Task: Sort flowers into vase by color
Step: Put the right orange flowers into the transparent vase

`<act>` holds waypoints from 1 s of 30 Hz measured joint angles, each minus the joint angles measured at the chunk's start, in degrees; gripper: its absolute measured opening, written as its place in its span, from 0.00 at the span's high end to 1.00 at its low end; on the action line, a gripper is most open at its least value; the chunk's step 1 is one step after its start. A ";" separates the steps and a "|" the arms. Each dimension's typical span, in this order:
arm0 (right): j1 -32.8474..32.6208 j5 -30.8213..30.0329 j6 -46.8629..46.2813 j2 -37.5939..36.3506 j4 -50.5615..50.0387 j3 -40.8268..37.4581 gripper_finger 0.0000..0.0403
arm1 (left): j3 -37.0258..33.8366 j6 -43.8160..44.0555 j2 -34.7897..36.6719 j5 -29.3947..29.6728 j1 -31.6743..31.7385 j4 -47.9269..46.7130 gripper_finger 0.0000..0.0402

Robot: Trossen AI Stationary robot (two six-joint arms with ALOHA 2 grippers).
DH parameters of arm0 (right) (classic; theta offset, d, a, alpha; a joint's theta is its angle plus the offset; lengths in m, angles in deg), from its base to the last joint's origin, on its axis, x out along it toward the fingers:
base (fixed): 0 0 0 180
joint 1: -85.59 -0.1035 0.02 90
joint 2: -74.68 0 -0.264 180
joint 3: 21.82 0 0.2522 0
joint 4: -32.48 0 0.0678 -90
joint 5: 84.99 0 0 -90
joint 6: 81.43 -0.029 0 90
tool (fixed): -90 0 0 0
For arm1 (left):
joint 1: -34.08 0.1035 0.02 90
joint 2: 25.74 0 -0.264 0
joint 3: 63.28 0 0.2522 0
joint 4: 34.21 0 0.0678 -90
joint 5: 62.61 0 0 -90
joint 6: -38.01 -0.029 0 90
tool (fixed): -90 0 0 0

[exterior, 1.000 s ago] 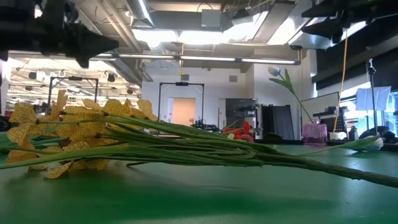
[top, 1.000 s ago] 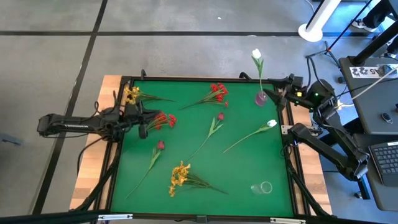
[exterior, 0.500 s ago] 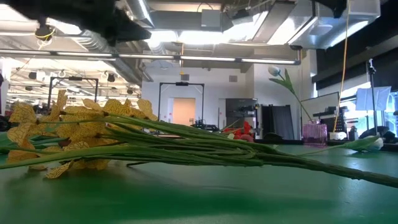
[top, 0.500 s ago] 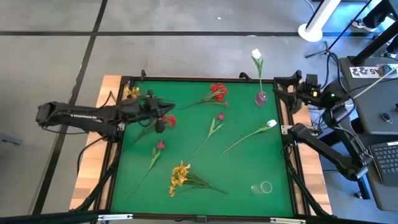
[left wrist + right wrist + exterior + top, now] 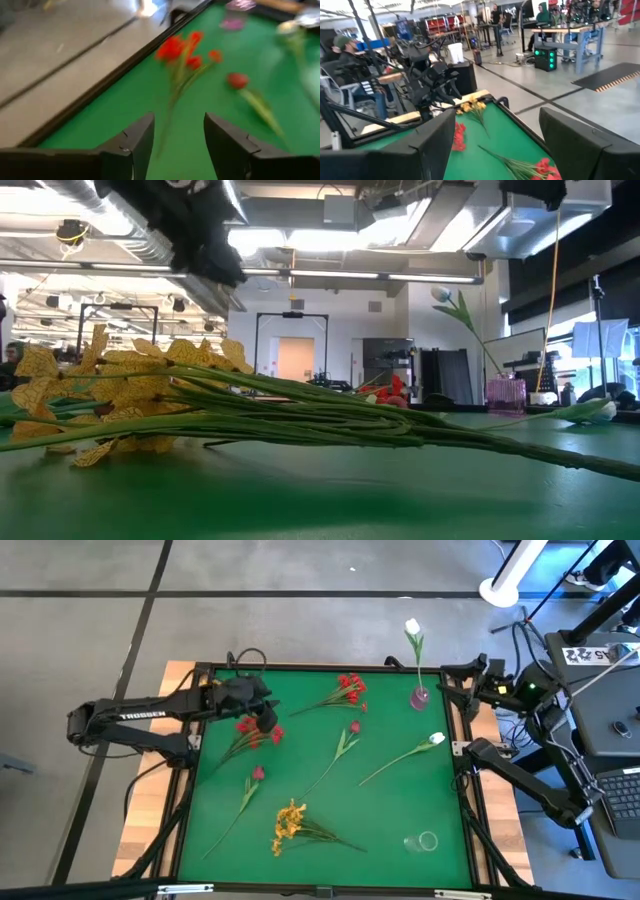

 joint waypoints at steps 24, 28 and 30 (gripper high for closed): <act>-34.67 -37.34 14.30 20.98 15.00 1.09 0.29 | 0.00 2.81 -0.37 -0.44 10.06 -4.02 0.58; -41.30 -41.58 13.20 21.24 12.32 0.87 0.29 | 0.00 4.99 -3.03 -3.55 12.18 -7.61 0.58; -44.03 -43.70 12.37 21.42 12.30 0.87 0.29 | 0.00 3.36 -5.09 -8.54 12.77 -5.65 0.58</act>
